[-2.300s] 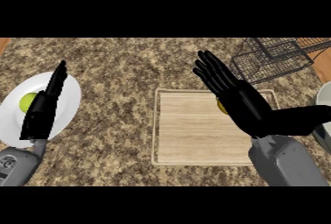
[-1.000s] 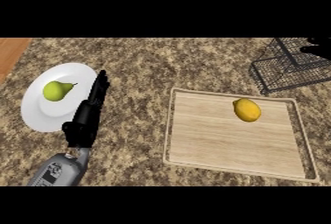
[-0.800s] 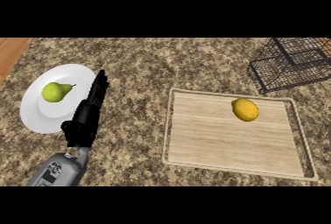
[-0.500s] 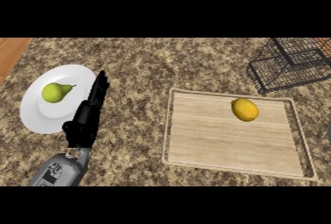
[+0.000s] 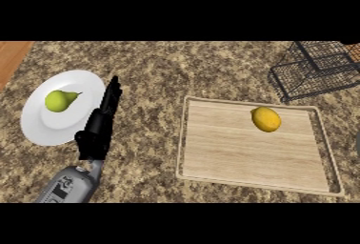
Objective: Pick the lemon from the tray and place it in the tiered basket
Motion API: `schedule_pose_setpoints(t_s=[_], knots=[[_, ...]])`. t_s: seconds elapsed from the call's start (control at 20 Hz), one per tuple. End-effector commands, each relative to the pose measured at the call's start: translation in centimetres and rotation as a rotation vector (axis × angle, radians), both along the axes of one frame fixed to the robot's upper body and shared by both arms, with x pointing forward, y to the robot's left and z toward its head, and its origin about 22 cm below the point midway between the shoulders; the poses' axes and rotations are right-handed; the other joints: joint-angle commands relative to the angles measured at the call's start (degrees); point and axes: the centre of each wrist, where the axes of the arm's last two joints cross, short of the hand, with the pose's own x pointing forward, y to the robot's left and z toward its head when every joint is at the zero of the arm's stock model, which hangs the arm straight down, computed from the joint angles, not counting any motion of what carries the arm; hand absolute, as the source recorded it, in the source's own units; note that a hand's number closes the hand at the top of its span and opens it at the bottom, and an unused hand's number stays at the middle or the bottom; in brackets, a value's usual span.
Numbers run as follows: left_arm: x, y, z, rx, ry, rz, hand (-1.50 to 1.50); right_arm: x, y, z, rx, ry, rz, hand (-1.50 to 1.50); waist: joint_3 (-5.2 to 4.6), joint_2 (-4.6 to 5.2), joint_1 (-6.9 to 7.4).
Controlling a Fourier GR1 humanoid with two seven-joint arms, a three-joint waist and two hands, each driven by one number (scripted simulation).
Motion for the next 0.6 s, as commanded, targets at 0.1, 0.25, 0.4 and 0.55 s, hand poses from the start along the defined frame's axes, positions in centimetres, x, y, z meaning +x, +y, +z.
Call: schedule_pose_setpoints(t_s=[0.1, 0.25, 0.4, 0.55], knots=[[0.4, 0.7, -0.3, 0.003, 0.011, 0.007, 0.00, -1.3, 1.9, -0.5, -0.218, -0.046, 0.174, -1.50, -0.05, -0.13, -0.69], [-0.2, 1.2, 0.3, 0.001, 0.000, -0.011, 0.00, -1.1, 3.1, -1.4, -0.288, -0.024, 0.150, -1.50, -0.05, -0.09, 0.58], [-0.1, 0.8, -0.3, -0.002, -0.006, -0.005, 0.00, -1.9, 2.3, -0.6, -0.337, -0.036, 0.114, -1.50, -0.01, 0.07, 0.13], [0.3, -0.3, 0.2, -0.003, 0.001, -0.015, 0.00, -1.8, 3.1, -1.3, -0.373, -0.035, 0.104, -1.50, -0.01, 0.11, -0.04]])
